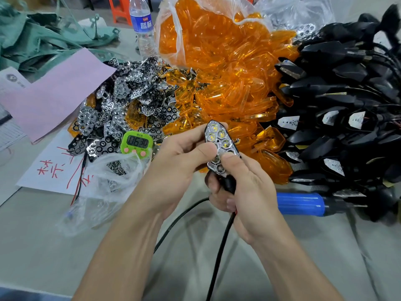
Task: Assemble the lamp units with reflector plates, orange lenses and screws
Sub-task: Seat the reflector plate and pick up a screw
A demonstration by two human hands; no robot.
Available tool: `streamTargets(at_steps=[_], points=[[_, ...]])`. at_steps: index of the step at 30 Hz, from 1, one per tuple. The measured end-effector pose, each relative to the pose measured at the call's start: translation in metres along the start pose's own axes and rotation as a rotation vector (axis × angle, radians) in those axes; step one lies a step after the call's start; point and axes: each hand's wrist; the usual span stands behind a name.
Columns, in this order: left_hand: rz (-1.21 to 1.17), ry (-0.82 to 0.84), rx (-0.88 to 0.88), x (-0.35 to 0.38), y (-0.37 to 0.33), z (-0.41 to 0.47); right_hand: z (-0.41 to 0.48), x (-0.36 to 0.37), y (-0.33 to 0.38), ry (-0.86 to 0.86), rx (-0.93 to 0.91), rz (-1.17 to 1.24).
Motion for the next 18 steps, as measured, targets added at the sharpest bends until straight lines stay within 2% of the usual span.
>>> streamTargets(at_steps=[6, 10, 12, 18], points=[[0.209, -0.036, 0.097, 0.003, -0.006, -0.002, -0.004, 0.003, -0.002, -0.02, -0.033, 0.026], [0.103, 0.191, -0.012, -0.007, -0.012, -0.003, -0.006, 0.002, -0.002, -0.024, -0.016, 0.121], [0.105, 0.247, -0.021, -0.006, -0.01, -0.004, -0.006, 0.001, 0.001, -0.028, 0.021, 0.162], [0.204, 0.113, 0.057, 0.004, -0.004, -0.008, -0.001, -0.005, 0.01, 0.055, 0.161, 0.34]])
Point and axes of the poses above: each hand's wrist, its own z-axis towards the middle knuckle, its own x-axis out of the palm, y = z × x, and after that the axes turned 2 degrees about z, right-handed
